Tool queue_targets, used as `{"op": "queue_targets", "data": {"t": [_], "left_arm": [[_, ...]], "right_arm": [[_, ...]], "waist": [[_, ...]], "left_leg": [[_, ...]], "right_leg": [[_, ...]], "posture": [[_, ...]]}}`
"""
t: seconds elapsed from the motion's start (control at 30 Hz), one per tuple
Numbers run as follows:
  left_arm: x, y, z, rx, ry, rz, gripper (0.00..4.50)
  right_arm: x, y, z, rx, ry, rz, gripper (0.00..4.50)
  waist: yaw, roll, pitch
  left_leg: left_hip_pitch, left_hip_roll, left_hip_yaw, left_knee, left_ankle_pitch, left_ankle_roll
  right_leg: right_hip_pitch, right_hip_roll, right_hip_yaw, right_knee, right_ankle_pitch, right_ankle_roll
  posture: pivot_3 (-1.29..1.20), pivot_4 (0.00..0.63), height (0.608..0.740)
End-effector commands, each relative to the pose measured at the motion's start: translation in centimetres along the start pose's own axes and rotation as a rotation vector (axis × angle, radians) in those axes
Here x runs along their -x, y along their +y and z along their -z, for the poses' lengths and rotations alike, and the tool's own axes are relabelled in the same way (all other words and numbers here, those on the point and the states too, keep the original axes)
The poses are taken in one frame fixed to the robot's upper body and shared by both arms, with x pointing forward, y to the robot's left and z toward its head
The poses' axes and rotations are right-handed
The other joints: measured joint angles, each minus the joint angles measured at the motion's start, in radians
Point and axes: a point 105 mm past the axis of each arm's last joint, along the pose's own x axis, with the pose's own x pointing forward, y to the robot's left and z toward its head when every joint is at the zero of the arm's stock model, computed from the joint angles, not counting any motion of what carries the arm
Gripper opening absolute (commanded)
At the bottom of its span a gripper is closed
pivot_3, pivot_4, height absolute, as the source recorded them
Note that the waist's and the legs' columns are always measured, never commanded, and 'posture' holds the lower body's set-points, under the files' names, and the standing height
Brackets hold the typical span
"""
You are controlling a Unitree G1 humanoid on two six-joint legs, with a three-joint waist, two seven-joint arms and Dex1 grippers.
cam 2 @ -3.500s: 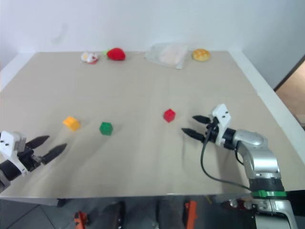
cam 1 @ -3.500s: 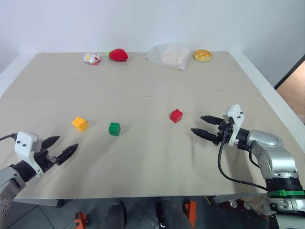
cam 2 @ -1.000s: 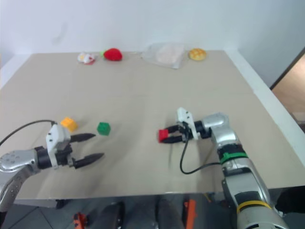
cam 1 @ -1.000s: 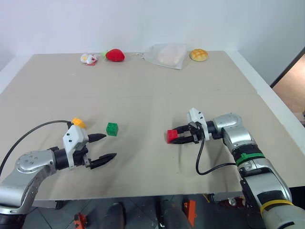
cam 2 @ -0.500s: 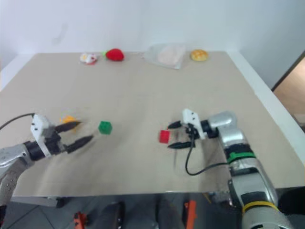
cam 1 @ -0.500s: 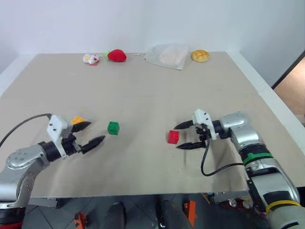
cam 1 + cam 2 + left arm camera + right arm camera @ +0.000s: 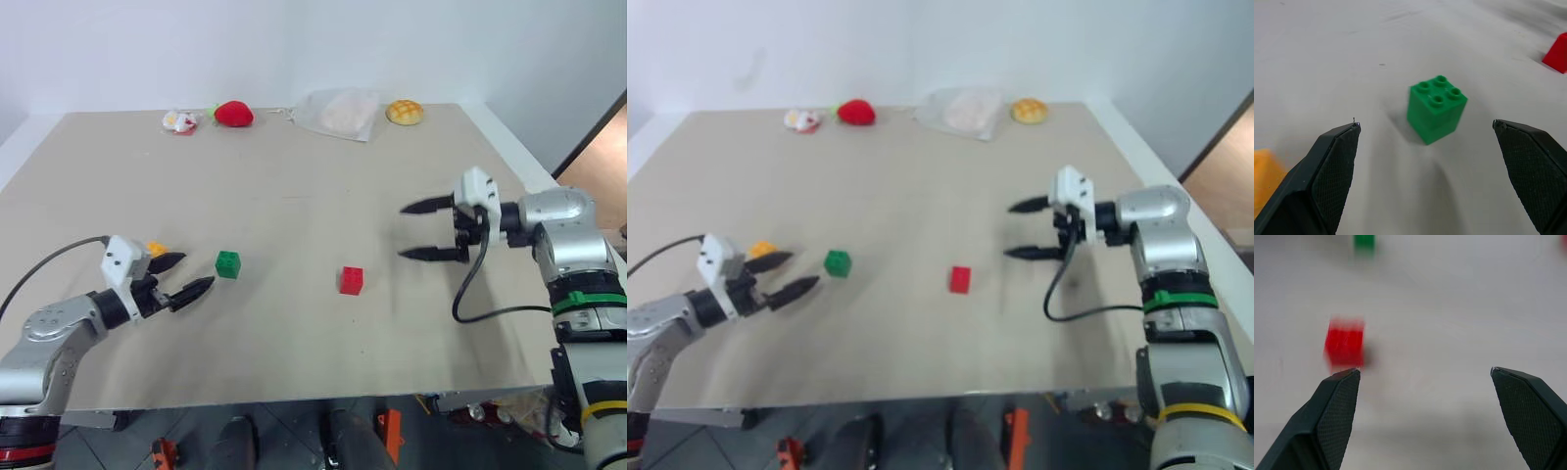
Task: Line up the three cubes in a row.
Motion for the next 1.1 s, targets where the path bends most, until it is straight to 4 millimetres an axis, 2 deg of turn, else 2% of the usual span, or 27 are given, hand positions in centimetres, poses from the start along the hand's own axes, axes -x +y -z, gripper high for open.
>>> {"op": "queue_targets", "data": {"t": [0.03,0.13,0.27,0.43,0.73,0.93,1.1], "left_arm": [[-1.0,0.2,0.4,-0.036,0.022,-0.033,4.50],[-1.9,0.8,1.2,-0.056,0.052,-0.094,4.50],[-2.2,1.4,1.7,-0.076,0.063,-0.144,4.50],[-3.3,0.5,2.0,-0.054,0.060,-0.135,4.50],[-4.2,-0.4,1.5,-0.031,0.050,-0.109,4.50],[-5.0,-1.6,-0.1,-0.035,0.025,-0.058,4.50],[-4.8,-1.3,0.2,-0.051,0.050,-0.066,4.50]], "right_arm": [[-1.0,0.6,-2.1,0.034,-0.080,-0.006,4.43],[-2.0,1.7,-2.2,0.026,-0.096,-0.035,4.43],[-2.3,2.3,-2.2,0.015,-0.099,-0.039,4.43],[-2.1,2.6,-2.8,0.010,-0.116,-0.041,4.43],[-2.1,2.5,-3.0,0.010,-0.122,-0.036,4.43],[-2.4,2.4,-2.9,0.011,-0.123,-0.038,4.43],[-2.6,2.4,-3.0,0.010,-0.129,-0.043,4.43]], "waist": [[0.002,0.000,0.000],[0.008,0.000,0.000],[0.008,0.000,0.000],[0.006,0.000,0.000],[0.009,0.000,0.000],[0.008,0.000,0.000],[0.002,0.000,0.000]], "left_leg": [[0.000,0.000,0.000,0.000,0.000,0.000],[-0.001,0.000,0.000,0.000,0.000,0.000],[-0.003,0.000,0.000,0.000,0.000,0.000],[-0.001,0.000,0.000,0.000,0.000,0.000],[-0.002,-0.001,0.001,0.004,0.000,0.000],[-0.002,-0.001,0.001,0.004,0.000,0.000],[-0.002,0.000,0.001,0.004,0.000,0.000]], "right_leg": [[0.000,0.000,0.000,0.000,0.000,0.001],[0.000,0.000,0.000,0.000,0.002,0.004],[-0.002,0.000,0.001,0.000,0.002,0.005],[-0.002,0.001,0.001,0.000,0.003,0.005],[0.000,-0.001,0.003,0.000,0.002,0.003],[0.000,0.000,0.003,0.000,0.003,0.004],[-0.001,0.002,0.004,0.000,0.005,0.007]], "posture": [[0.00,0.150,0.740],[0.00,0.150,0.740],[0.00,0.150,0.740],[0.00,0.150,0.740],[0.00,0.150,0.740],[0.00,0.150,0.740],[0.00,0.150,0.740]]}}
